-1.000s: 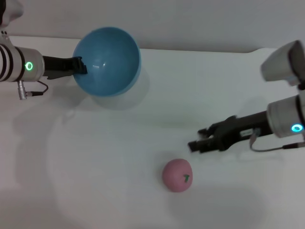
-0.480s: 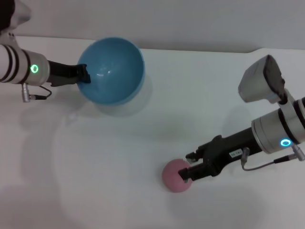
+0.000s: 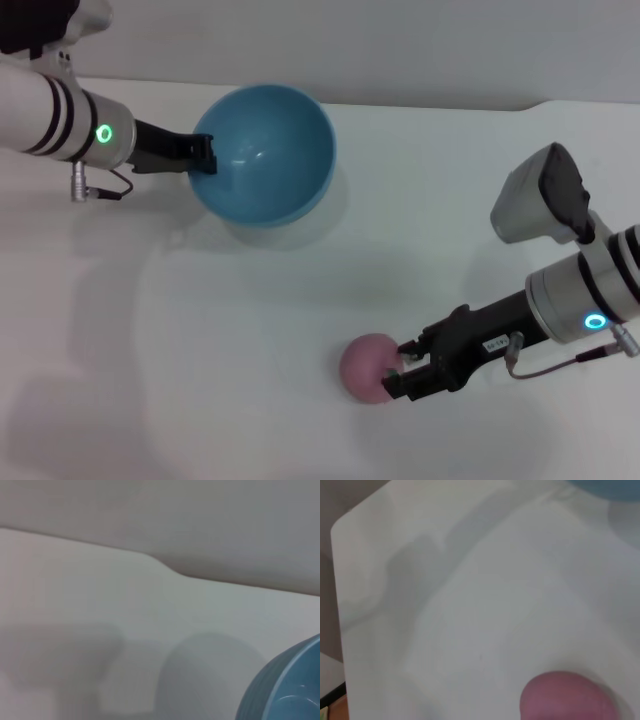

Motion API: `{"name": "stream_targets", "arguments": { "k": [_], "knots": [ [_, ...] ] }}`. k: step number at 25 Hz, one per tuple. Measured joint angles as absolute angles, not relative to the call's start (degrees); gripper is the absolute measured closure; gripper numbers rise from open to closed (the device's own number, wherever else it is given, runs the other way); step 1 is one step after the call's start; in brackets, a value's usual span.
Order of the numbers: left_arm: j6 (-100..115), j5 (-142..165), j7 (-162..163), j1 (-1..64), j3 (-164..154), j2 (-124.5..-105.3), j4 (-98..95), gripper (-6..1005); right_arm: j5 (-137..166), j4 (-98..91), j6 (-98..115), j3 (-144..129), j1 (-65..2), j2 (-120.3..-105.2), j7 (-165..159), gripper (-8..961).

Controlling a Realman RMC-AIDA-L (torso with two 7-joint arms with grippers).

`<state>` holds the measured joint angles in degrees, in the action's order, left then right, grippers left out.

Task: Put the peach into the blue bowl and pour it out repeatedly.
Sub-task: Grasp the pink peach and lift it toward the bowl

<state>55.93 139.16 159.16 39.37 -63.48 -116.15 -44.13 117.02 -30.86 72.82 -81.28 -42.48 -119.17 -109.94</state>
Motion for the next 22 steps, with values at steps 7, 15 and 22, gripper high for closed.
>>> {"name": "stream_targets", "arguments": {
  "k": [7,15,22],
  "knots": [
    [55.92,139.26,159.17,39.65,-63.58,-116.35,-44.77,1000,114.74,-29.59,68.7,-83.6,-42.6,-119.35,-108.61,366],
    [55.8,139.31,159.17,39.72,-63.88,-116.88,-45.62,999,106.01,-29.5,61.66,-96.31,-43.43,-119.5,-107.26,378],
    [55.9,139.31,158.89,39.74,-63.9,-117.16,-46.25,1000,104.12,-29.93,57.96,-100.14,-43.27,-119.65,-107.69,389]
  ]
}}
